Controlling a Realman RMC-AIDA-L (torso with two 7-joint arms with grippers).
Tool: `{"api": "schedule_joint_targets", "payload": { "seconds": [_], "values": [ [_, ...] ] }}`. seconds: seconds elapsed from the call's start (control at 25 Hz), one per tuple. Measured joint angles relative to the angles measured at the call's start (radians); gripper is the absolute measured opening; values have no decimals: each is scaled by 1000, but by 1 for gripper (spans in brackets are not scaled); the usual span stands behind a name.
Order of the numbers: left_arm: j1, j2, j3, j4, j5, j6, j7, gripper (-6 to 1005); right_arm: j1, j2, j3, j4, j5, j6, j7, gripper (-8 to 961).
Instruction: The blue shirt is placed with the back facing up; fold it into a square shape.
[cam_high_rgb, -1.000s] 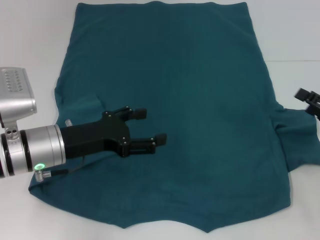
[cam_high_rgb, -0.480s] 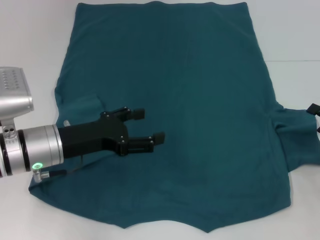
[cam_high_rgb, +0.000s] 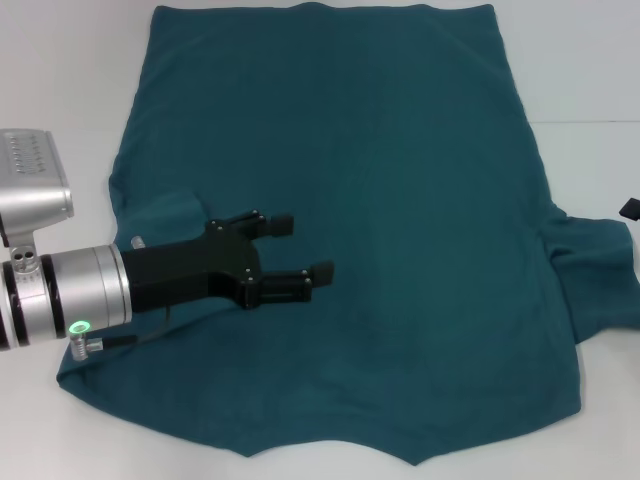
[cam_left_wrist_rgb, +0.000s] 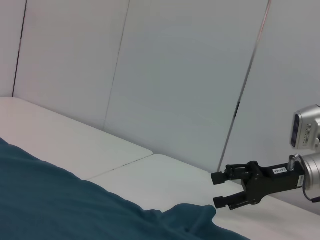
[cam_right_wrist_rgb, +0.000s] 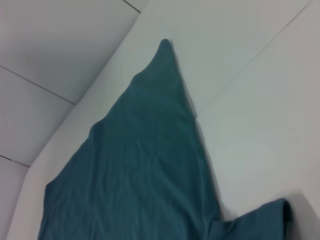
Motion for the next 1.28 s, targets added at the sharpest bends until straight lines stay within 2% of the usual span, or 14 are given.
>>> {"api": "schedule_joint_targets", "payload": {
  "seconds": [0.32, 0.68, 0.92, 1.28],
  "values": [
    [1, 0, -2, 0, 0, -9, 0, 949, 16, 12, -18, 28, -2, 51, -4, 799],
    [-1, 1, -2, 0, 0, -14, -1, 949, 28, 12, -21, 52, 0, 53, -12, 773],
    [-2, 1, 1, 0, 0, -23, -1, 949, 25, 20, -12, 58, 18, 56, -26, 756],
    [0, 1, -1, 0, 0, -27, 0, 949, 28, 16, -7, 79, 22, 73, -48, 476]
  ]
}}
